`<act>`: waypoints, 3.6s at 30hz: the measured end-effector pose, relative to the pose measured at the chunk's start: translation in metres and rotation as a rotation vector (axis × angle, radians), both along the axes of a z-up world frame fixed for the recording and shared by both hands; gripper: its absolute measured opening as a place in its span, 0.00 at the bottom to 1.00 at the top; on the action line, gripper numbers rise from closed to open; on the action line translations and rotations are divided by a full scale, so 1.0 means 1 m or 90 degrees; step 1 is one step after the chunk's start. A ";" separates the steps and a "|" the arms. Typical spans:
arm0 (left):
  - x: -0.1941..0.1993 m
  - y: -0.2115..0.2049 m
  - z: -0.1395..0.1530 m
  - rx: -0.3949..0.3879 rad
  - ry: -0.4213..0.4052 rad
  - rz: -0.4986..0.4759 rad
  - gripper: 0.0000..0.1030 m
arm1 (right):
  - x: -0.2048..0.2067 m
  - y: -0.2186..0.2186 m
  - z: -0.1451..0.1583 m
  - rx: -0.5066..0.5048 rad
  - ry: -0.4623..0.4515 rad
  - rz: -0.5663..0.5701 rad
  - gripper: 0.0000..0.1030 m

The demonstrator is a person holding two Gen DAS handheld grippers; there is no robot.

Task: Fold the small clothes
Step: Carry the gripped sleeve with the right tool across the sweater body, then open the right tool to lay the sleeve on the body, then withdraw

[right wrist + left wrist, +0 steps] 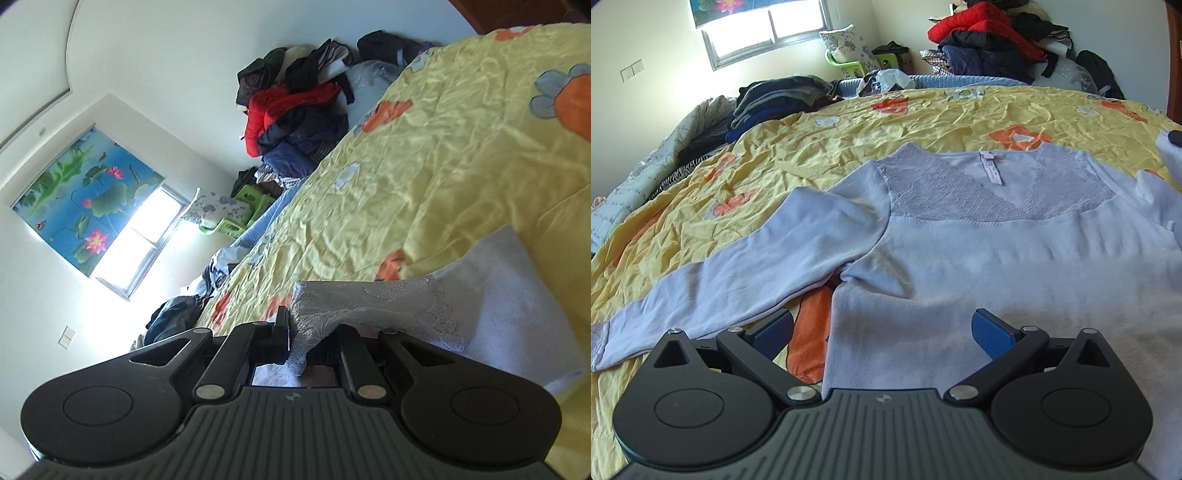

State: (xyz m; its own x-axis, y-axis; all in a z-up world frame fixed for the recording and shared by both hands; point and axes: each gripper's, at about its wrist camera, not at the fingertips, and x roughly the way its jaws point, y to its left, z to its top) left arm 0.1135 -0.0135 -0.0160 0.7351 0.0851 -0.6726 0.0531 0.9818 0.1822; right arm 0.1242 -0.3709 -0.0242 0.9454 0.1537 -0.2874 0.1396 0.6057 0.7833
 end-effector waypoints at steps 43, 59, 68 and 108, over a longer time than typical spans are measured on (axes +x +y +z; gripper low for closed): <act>0.007 0.030 -0.006 -0.018 0.028 0.032 1.00 | 0.090 0.135 0.019 -0.013 0.022 0.159 0.11; 0.007 0.058 -0.007 -0.038 0.036 0.062 1.00 | 0.122 0.224 0.015 -0.072 0.043 0.257 0.11; 0.005 0.069 -0.007 -0.049 0.036 0.073 1.00 | 0.133 0.255 0.003 -0.125 0.071 0.273 0.11; 0.002 0.104 -0.007 -0.063 0.044 0.138 1.00 | 0.129 0.306 0.017 -0.146 0.087 0.470 0.56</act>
State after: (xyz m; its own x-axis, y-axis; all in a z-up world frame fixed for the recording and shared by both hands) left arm 0.1158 0.0904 -0.0231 0.6586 0.1676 -0.7336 -0.1523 0.9844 0.0881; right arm 0.2534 -0.0646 -0.0068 0.5760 0.6512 -0.4941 -0.2755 0.7237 0.6328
